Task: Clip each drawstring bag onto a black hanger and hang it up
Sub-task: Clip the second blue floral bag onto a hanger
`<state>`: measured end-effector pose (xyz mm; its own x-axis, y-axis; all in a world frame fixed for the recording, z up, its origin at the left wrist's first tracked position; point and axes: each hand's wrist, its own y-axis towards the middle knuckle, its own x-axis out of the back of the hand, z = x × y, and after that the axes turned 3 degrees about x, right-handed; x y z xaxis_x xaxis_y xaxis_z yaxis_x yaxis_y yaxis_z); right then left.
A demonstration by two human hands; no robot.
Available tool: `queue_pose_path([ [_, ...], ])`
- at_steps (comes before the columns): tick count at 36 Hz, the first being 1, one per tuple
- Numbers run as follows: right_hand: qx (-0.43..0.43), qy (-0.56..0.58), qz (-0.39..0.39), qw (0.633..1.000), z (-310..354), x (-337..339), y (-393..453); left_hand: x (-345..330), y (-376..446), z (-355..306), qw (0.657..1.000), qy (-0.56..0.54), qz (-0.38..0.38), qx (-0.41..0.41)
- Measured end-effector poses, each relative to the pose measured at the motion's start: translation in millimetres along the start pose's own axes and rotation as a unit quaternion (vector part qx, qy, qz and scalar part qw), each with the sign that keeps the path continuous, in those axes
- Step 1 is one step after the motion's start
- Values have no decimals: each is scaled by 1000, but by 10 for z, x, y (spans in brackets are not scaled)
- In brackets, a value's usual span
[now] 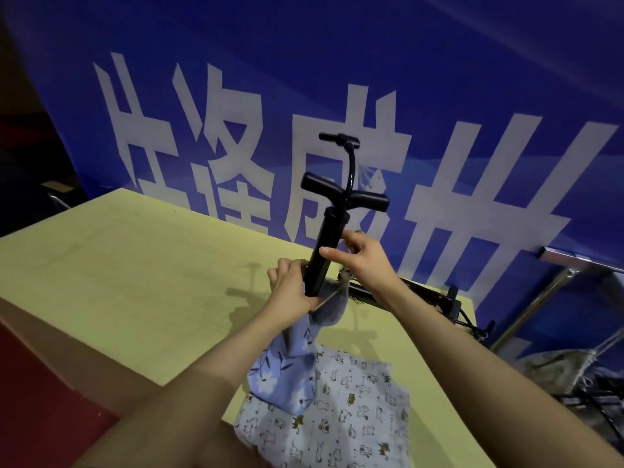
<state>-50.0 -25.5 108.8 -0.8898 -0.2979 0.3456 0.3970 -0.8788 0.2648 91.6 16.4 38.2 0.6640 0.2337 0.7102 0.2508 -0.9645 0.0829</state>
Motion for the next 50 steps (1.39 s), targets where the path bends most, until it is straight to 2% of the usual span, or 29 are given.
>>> queue_pose_path([
  [6,-53,-22,42,997,-313,-108,-90,122,-11,-44,998,-41,36,-23],
  [12,-72,-39,65,995,-467,-194,-139,136,24,21,990,-138,23,-9],
  [16,-79,-47,74,993,-523,-195,-78,184,58,31,974,-222,-31,-29],
  [19,-82,-55,86,991,-574,-192,-54,278,63,-102,960,-247,-97,-85],
  [26,-92,-59,130,986,-659,-89,-5,333,219,-273,973,-130,-108,-155],
  [28,-82,-98,143,981,-696,-33,17,310,241,-282,971,-108,-120,-177],
  [30,-68,-187,158,967,-759,35,74,270,262,-292,968,-70,-141,-197],
  [32,-44,-310,184,932,-773,109,102,237,286,-289,963,-36,-162,-210],
  [35,6,-482,230,845,-714,217,64,227,324,-288,953,24,-188,-236],
  [37,38,-553,238,798,-656,276,35,239,339,-309,947,51,-196,-251],
  [39,72,-588,219,775,-621,317,29,241,346,-341,942,75,-194,-262],
  [41,89,-597,189,774,-595,338,34,235,344,-367,939,98,-184,-273],
  [46,130,-559,43,818,-517,423,67,238,347,-382,936,123,-174,-279],
  [50,162,-547,62,819,-376,496,90,253,376,-356,930,151,-177,-284],
])
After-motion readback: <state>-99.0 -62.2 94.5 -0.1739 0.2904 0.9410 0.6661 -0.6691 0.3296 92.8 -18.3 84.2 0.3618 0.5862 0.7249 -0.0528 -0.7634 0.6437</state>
